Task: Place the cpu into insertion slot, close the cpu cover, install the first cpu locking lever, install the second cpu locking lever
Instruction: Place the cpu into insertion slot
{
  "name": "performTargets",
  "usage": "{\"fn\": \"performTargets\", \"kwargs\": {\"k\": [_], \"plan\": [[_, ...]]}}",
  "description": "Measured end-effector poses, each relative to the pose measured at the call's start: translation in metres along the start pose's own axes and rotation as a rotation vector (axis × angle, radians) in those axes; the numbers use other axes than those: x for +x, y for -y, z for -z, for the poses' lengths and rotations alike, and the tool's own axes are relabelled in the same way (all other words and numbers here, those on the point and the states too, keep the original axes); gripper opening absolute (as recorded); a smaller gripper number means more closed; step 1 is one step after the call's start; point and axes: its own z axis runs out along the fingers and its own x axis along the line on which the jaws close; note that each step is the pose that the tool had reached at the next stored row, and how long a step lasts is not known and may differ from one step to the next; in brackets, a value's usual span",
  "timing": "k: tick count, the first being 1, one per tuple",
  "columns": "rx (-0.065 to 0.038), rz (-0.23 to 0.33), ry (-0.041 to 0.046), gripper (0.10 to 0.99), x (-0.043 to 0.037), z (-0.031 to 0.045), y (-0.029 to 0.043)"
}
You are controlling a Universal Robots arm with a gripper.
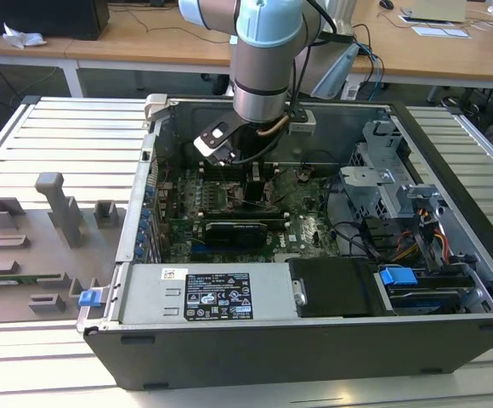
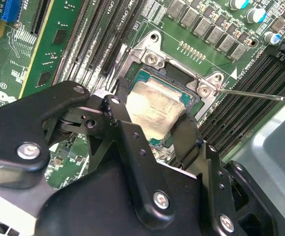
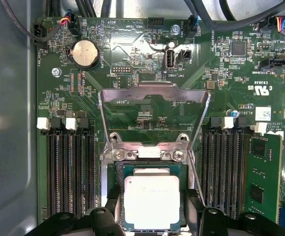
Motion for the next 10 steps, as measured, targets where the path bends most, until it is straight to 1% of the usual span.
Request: {"fn": "performTargets", "kwargs": {"k": [4, 10], "plan": [[0.000, 0.000, 0.0002, 0.620, 0.0011, 0.0001, 0.0001], [0.000, 0.000, 0.0002, 0.620, 0.0030, -0.0001, 0.0027]]}}
